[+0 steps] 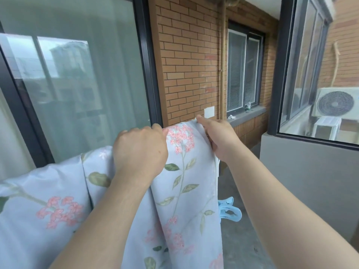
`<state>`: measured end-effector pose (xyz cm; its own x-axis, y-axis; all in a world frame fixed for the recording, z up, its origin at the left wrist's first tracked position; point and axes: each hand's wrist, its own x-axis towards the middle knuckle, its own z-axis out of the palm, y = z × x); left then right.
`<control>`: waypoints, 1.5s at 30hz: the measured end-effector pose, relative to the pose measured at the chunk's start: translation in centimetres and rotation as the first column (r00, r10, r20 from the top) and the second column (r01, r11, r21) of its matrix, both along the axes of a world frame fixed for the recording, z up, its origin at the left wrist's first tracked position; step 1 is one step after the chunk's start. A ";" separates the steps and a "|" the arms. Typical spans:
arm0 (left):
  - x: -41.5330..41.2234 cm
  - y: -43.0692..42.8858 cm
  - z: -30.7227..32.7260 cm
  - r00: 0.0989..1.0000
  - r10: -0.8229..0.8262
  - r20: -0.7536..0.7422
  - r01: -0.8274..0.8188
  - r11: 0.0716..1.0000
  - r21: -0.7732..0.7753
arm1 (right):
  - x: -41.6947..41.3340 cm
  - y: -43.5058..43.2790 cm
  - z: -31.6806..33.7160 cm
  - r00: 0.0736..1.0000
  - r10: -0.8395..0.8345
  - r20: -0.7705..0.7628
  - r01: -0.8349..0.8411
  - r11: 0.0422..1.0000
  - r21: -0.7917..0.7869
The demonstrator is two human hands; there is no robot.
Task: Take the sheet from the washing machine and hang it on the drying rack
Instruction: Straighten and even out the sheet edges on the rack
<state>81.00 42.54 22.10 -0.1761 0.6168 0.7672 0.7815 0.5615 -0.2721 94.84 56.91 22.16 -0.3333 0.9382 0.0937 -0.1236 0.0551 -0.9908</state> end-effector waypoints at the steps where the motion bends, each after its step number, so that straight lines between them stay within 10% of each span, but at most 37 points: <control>1: 0.1 0.2 0.1 1.000 0.009 0.008 -0.009 1.000 -0.005 | 0.2 0.3 0.7 0.999 0.023 0.024 -0.024 1.000 0.012; 16: 4.6 6.4 1.3 0.959 -0.089 0.268 0.092 0.996 0.001 | 3.7 7.2 6.9 0.995 -0.098 -0.008 0.098 0.983 0.155; 26: 6.8 11.7 1.8 0.952 -0.065 0.299 0.092 0.993 -0.079 | 9.1 14.0 3.1 0.923 -0.202 0.326 0.137 0.968 0.212; 45: 9.2 18.2 4.5 0.943 -0.135 0.304 0.189 0.970 -0.154 | 10.6 22.0 3.1 0.933 -0.327 0.151 0.295 0.935 0.198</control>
